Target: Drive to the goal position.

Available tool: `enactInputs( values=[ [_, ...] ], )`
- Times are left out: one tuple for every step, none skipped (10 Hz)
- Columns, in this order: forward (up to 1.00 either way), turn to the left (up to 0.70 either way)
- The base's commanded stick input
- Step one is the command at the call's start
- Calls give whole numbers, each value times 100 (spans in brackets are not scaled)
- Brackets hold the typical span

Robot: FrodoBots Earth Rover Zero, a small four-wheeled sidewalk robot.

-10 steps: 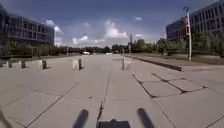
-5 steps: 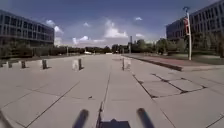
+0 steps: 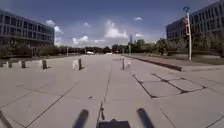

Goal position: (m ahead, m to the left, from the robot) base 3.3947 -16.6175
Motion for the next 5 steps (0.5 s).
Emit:
enactInputs(
  values=[
    [100, 21],
    [100, 2],
    [100, 0],
    [100, 0],
    [100, 0]
  ],
)
